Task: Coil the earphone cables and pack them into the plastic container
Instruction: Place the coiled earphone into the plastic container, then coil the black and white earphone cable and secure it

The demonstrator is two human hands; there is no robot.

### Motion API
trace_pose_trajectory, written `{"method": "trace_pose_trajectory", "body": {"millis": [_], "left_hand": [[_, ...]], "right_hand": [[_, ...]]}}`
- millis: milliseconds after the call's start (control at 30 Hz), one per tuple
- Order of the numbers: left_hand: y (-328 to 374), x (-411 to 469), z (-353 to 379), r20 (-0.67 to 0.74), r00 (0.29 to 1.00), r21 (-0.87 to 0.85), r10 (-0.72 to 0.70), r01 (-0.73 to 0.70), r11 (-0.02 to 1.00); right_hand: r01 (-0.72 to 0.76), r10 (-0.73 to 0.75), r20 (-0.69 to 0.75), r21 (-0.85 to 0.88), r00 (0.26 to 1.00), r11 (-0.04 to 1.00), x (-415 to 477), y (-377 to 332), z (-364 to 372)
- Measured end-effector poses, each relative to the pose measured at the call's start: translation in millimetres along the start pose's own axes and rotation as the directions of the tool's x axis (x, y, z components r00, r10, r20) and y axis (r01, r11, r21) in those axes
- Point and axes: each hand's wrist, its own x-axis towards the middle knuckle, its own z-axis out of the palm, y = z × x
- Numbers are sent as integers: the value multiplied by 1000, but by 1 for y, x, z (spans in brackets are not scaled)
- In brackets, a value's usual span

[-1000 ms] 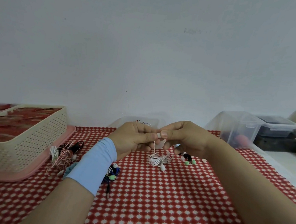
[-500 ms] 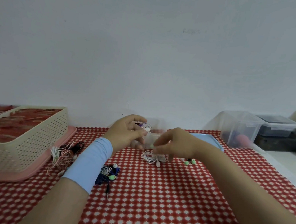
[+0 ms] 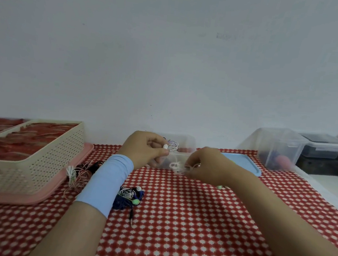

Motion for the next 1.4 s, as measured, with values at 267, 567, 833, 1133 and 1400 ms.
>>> {"method": "trace_pose_trajectory", "body": {"millis": [267,567,833,1133,1400], "left_hand": [[2,29,-21,-126,992,169,33,-11,986],[-17,57,-20,46,996,588,-74,33,808],[-18,47,-18,189,980,620,-58,-74,781],[-5,10,-58,77,997,544,17,-56,837],[-16,-49,-70,294,905,661,-306,39,750]], "right_hand": [[65,-50,-269,50,962,997,31,-15,-35],[-5,8,11,-292,1000,956,80,-29,-30],[60,-21,122,-326,992,944,73,-34,-26],[131,-142,-48,-187,989,974,51,-79,-39],[273,-171,451,-170,876,947,17,-116,26]]}}
